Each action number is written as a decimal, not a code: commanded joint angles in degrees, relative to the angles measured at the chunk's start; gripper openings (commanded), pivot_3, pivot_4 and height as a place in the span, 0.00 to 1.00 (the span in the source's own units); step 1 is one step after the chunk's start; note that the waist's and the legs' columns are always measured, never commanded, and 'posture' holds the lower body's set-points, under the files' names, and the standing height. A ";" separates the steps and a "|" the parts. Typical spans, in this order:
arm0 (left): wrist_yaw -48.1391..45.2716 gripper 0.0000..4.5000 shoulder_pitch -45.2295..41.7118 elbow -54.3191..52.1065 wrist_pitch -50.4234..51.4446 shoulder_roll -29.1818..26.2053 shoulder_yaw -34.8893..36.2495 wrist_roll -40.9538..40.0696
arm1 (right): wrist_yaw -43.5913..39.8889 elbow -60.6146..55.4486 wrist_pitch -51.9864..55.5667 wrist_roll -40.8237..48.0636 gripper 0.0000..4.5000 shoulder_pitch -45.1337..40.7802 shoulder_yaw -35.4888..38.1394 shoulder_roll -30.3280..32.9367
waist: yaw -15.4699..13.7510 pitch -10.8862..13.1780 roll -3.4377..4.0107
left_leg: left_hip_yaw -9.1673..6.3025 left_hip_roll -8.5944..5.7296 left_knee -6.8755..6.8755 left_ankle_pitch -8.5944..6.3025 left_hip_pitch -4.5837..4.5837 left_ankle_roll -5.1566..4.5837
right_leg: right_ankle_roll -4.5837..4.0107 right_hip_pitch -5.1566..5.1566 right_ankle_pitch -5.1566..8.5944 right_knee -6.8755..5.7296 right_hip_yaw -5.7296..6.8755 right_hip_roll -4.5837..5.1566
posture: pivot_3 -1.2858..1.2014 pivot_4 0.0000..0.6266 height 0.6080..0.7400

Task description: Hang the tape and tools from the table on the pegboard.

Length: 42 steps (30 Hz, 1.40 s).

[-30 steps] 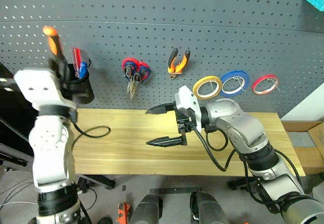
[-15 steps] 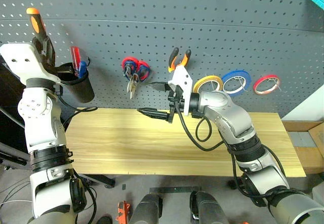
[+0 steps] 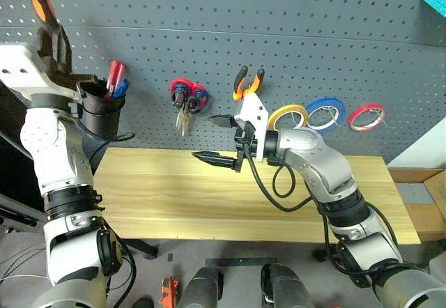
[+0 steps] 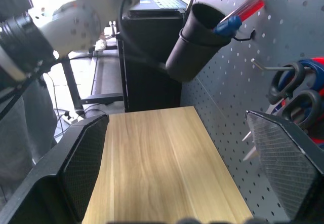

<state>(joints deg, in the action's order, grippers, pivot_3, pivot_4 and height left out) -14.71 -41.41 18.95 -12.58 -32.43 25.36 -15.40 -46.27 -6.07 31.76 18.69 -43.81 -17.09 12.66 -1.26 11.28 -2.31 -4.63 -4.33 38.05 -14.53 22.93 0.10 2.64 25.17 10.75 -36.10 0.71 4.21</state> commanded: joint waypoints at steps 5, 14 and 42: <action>-1.13 0.11 0.45 -5.89 2.73 -1.65 0.49 -2.11 | -1.30 -3.02 0.37 0.17 1.00 0.17 -1.01 0.67 | 0.51 -0.01 -0.01 | 0.04 -0.01 0.00 0.00 -0.03 -0.01 | 0.00 0.00 0.00 0.00 -0.05 -0.02 | 0.52 0.21 1.00; -0.78 0.11 1.83 -5.01 2.76 -1.00 0.60 -1.82 | -1.63 -2.32 0.10 0.12 1.00 -0.29 -1.12 1.05 | 1.58 -0.01 -0.01 | 0.05 0.02 -0.02 0.00 -0.02 0.00 | -0.01 0.08 -0.01 -0.02 -0.09 -0.04 | 0.52 0.22 1.00; -12.17 0.99 33.75 -32.94 25.29 -2.04 0.16 -16.96 | -6.37 -9.20 3.49 7.78 1.00 14.13 7.40 12.98 | 1.57 -0.04 0.00 | 0.11 0.11 -0.11 -0.19 -0.10 -0.29 | -0.08 0.04 0.02 0.03 -0.17 -0.01 | 0.53 0.25 1.00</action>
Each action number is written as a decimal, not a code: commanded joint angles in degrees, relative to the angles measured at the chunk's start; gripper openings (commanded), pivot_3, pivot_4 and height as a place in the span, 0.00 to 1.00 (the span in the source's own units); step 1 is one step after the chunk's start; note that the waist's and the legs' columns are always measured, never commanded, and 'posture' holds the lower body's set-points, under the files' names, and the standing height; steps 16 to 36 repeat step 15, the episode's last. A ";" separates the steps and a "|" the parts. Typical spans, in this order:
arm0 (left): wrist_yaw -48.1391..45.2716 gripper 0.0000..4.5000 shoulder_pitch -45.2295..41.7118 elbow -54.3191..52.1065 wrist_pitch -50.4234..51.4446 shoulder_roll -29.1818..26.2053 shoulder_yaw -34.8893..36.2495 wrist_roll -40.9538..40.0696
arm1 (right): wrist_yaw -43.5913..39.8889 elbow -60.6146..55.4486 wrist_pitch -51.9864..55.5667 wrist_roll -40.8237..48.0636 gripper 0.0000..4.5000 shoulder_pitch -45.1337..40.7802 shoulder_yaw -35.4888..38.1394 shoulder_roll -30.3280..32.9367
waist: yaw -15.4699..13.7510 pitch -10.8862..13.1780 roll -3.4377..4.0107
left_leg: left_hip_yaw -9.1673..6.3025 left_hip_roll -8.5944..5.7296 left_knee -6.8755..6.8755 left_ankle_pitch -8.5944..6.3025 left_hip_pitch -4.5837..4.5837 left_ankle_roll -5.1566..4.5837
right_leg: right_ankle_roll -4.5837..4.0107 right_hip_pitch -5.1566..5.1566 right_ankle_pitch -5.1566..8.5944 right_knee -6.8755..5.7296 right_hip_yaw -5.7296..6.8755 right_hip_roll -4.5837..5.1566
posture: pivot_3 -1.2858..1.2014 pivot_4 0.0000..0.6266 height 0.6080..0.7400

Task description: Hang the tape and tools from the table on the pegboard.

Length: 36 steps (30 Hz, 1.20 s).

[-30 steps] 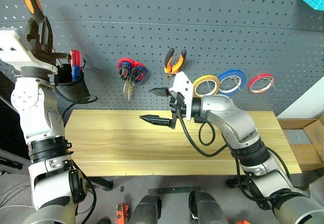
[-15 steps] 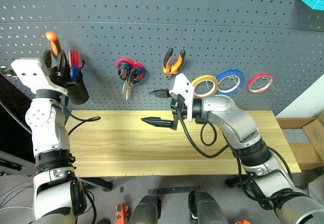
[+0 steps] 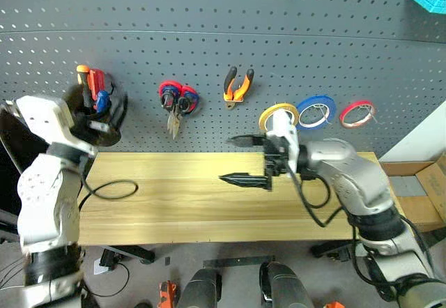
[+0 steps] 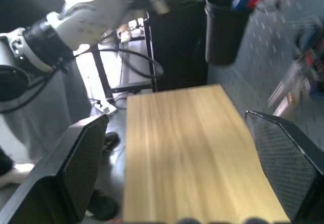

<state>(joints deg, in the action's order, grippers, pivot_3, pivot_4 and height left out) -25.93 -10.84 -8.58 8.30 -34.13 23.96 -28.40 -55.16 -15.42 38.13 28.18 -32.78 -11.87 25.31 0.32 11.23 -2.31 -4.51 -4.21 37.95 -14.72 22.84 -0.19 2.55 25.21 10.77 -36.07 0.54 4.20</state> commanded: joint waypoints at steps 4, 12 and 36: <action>-3.37 0.99 12.02 -5.45 8.20 1.41 -0.55 -4.49 | 15.50 11.36 -7.66 -7.79 1.00 11.58 8.65 -1.33 | -0.24 -0.04 0.09 | 0.07 0.12 -0.01 0.00 -0.45 0.01 | -0.19 -0.53 0.03 0.02 0.03 -0.05 | 0.53 0.24 1.00; -6.98 0.99 12.50 12.76 1.43 1.31 -4.13 4.99 | 25.79 23.91 -13.04 -12.37 1.00 18.34 16.88 -0.98 | -0.56 -0.24 0.49 | 0.25 0.12 0.01 -0.01 -1.05 -0.07 | -0.09 -1.11 0.31 0.07 0.01 -0.11 | 0.52 0.21 1.00; -6.77 0.99 10.98 17.58 -1.28 1.11 -4.33 7.48 | 26.17 25.00 -14.09 -12.34 1.00 19.63 19.70 0.92 | -0.39 -0.27 0.52 | 0.30 0.13 -0.02 -0.03 -1.04 -0.09 | -0.19 -1.08 0.25 0.08 0.01 -0.11 | 0.51 0.21 1.00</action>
